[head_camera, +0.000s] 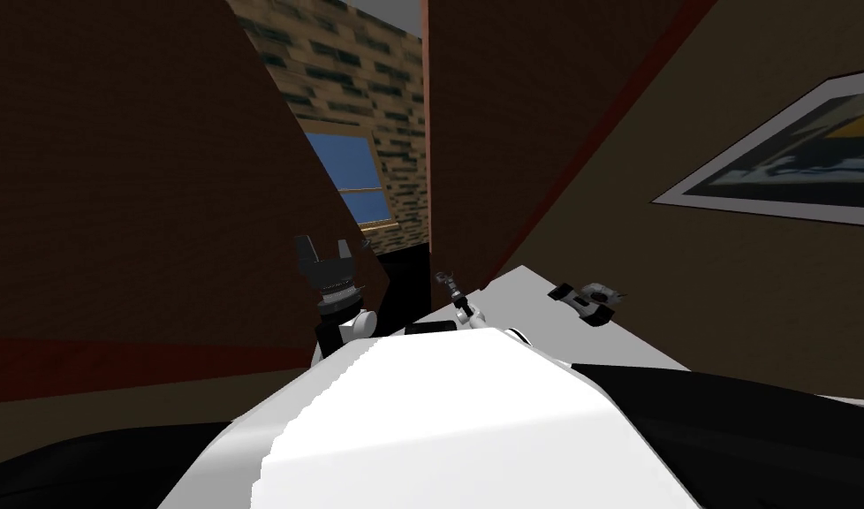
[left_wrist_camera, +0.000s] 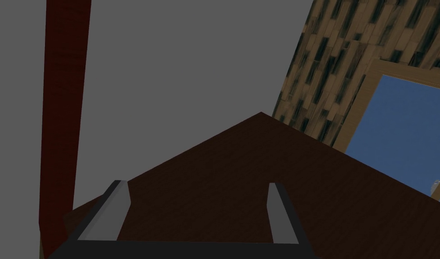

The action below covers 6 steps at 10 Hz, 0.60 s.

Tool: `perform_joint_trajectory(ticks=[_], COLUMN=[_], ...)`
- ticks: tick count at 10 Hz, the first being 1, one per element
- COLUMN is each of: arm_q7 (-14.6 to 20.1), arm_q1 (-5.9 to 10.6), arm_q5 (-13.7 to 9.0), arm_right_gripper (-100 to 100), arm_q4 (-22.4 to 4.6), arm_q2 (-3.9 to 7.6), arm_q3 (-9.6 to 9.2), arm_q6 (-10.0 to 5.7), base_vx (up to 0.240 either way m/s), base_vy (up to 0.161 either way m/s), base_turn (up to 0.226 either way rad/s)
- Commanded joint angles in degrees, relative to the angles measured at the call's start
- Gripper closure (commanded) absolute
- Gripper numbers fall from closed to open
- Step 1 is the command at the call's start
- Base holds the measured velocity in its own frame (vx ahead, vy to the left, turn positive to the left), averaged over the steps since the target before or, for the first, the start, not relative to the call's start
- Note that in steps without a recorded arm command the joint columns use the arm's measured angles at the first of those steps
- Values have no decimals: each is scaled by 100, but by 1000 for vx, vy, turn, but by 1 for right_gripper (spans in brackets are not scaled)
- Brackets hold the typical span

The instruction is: Push the door open

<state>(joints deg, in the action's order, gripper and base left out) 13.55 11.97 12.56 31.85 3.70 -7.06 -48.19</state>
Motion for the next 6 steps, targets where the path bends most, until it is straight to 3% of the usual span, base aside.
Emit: perform_joint_trajectory(ticks=[1, 4, 6], arm_q7=[-64, -64, -147], arm_q1=[73, 73, 66], arm_q5=[-76, -76, -166], arm_right_gripper=[100, 100, 100], arm_q4=[-21, -21, -25], arm_q2=[52, 52, 95], arm_q3=[118, 118, 254], arm_q6=[-42, -42, -27], base_vx=[166, 66, 131], base_vy=[69, 39, 98], base_turn=[-36, 6, -63])
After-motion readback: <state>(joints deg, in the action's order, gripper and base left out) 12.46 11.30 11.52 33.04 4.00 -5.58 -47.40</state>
